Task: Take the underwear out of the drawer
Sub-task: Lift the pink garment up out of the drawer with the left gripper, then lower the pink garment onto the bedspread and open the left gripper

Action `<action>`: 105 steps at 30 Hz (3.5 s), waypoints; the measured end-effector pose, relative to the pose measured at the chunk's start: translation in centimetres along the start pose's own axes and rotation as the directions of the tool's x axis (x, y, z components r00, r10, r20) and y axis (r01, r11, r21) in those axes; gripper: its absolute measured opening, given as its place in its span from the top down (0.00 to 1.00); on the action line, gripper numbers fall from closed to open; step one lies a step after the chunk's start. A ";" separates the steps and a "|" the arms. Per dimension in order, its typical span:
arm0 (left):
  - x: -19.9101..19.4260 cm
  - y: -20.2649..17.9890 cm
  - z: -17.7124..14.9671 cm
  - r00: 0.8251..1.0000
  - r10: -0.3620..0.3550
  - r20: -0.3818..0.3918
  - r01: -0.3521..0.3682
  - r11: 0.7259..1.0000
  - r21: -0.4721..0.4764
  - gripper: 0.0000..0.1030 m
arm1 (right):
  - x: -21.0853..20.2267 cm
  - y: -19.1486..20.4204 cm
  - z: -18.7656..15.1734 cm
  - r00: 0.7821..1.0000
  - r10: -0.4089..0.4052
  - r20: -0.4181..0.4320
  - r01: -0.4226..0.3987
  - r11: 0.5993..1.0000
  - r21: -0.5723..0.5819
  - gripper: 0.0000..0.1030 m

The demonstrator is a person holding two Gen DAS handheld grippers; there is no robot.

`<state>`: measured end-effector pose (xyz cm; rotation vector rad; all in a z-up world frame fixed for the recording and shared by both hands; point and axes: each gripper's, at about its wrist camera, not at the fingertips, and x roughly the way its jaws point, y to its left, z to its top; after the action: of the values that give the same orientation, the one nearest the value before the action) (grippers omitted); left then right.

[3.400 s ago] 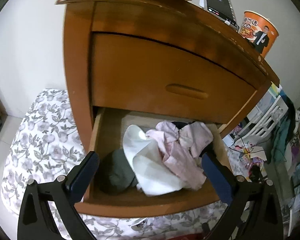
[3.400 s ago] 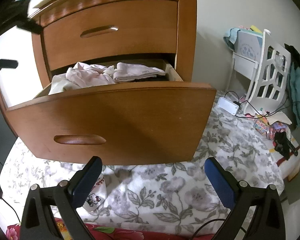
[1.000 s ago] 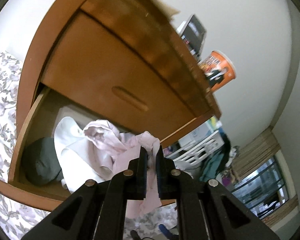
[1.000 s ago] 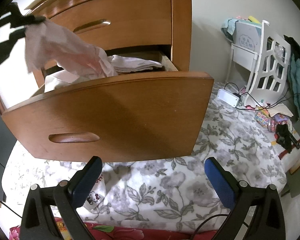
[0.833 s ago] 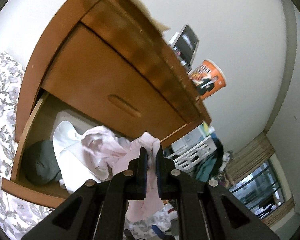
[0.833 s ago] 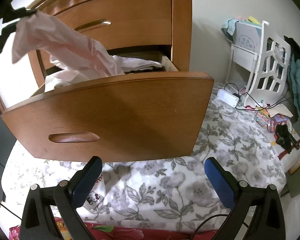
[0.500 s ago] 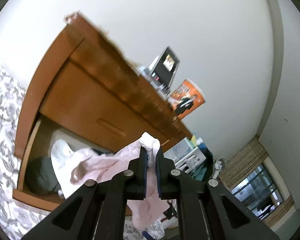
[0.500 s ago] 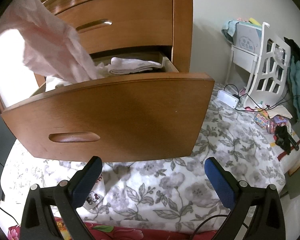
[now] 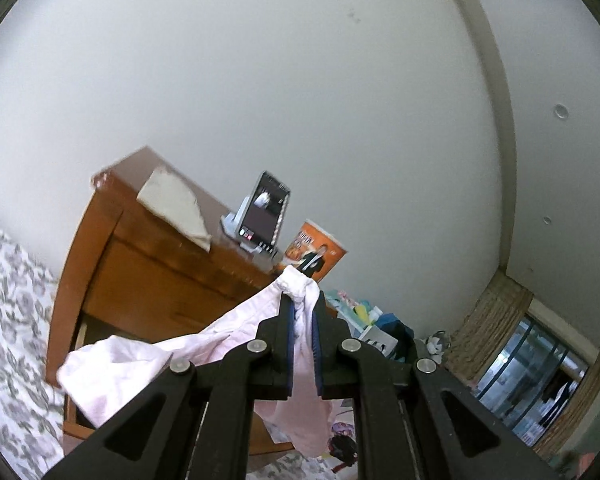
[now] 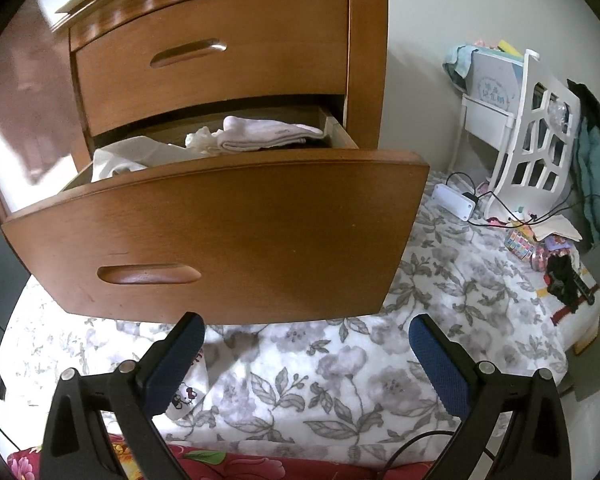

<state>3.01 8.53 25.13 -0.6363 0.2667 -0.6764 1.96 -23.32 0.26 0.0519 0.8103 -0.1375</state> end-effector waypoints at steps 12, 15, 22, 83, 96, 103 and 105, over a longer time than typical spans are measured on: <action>-3.7 -2.1 -1.4 1.000 -0.001 -0.003 0.002 0.998 0.070 0.93 | -0.3 0.4 0.0 1.000 -0.012 0.012 0.012 1.000 -0.017 0.00; -4.0 -2.2 -2.3 1.000 0.001 -0.031 0.001 0.997 0.074 0.93 | -0.4 0.5 0.0 1.000 -0.015 0.016 0.015 1.000 -0.021 0.00; -4.5 -2.0 -4.2 0.995 0.012 -0.096 -0.005 0.997 0.072 0.93 | -0.6 0.7 0.0 0.999 -0.023 0.023 0.023 0.999 -0.034 0.00; 9.2 14.9 -29.3 0.404 0.506 -0.762 -0.550 0.800 0.240 0.86 | -1.4 0.7 -0.2 0.998 0.000 0.061 0.001 1.000 -0.027 0.00; 8.3 15.5 -28.4 0.409 0.542 -0.734 -0.598 0.767 0.233 0.29 | -1.3 1.1 -0.1 0.998 -0.004 0.055 0.006 0.999 -0.044 0.00; 7.5 15.4 -27.5 0.442 0.608 -0.659 -0.626 0.736 0.260 0.05 | -1.3 1.1 -0.1 0.998 -0.004 0.055 0.007 0.999 -0.044 0.00; 7.3 15.5 -27.1 0.453 0.613 -0.647 -0.629 0.734 0.256 0.03 | -1.3 1.1 -0.1 0.998 -0.004 0.055 0.007 0.999 -0.044 0.00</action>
<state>4.69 0.59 -5.92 -0.2151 1.1842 -0.1445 1.13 -22.05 1.09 0.0042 0.7581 -0.1257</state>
